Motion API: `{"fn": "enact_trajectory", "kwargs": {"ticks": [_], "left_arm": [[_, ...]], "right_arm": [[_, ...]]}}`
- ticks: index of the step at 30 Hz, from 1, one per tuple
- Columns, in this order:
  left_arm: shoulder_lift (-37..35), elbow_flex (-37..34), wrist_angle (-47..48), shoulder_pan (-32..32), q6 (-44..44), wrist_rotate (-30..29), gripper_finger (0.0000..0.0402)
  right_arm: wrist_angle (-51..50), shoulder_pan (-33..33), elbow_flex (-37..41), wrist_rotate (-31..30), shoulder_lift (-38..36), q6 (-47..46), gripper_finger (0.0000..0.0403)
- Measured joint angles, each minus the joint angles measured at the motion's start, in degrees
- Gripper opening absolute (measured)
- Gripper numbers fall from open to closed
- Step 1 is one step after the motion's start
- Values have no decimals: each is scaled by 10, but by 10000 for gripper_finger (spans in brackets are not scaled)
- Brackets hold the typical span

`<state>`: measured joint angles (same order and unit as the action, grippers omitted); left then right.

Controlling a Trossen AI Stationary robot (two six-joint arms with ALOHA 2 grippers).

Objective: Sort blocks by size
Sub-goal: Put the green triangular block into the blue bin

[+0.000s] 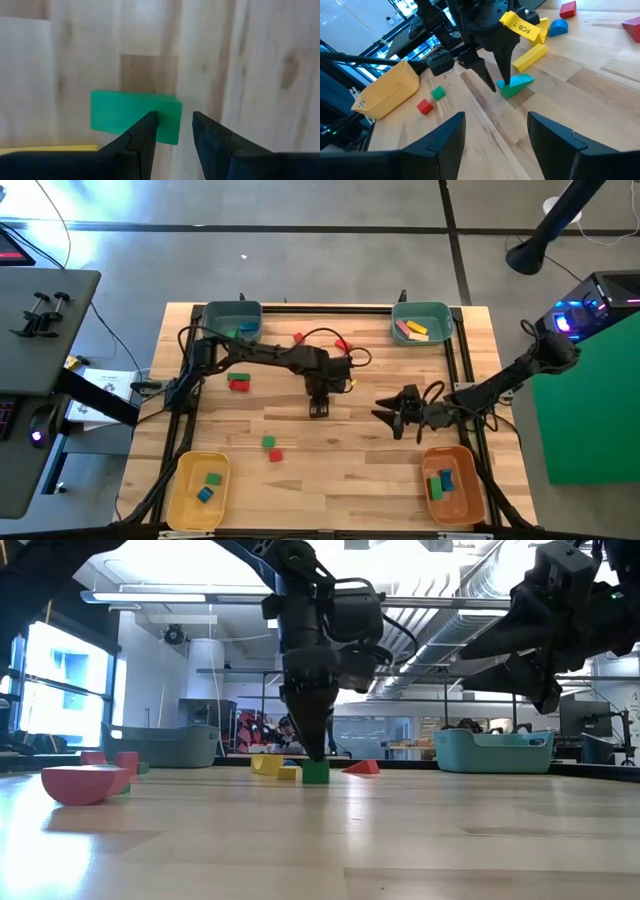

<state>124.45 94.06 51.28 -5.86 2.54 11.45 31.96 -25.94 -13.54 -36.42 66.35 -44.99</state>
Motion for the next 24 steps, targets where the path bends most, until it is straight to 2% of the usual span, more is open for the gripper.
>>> {"fn": "enact_trajectory", "kwargs": {"ticks": [6, 11, 15, 18, 21, 24], "left_arm": [[-2, -5, 81, 27, -12, 46, 114], [-6, -8, 185, 75, -40, 19, 114], [-29, -11, 196, 118, -93, -75, 114], [-65, -46, 166, 147, -140, -142, 114], [-115, -104, 129, 169, -246, -213, 114], [-180, -172, 102, 189, -391, -274, 115]], "right_arm": [[0, -5, 0, 0, 0, 0, 209], [0, -5, 0, 0, 0, 0, 209], [-4, -5, 0, 0, 0, 5, 209], [-12, -5, 0, 0, 0, 4, 209], [-20, -7, 0, -1, 0, 5, 209], [-21, -14, 0, -8, 0, 15, 209]]}}
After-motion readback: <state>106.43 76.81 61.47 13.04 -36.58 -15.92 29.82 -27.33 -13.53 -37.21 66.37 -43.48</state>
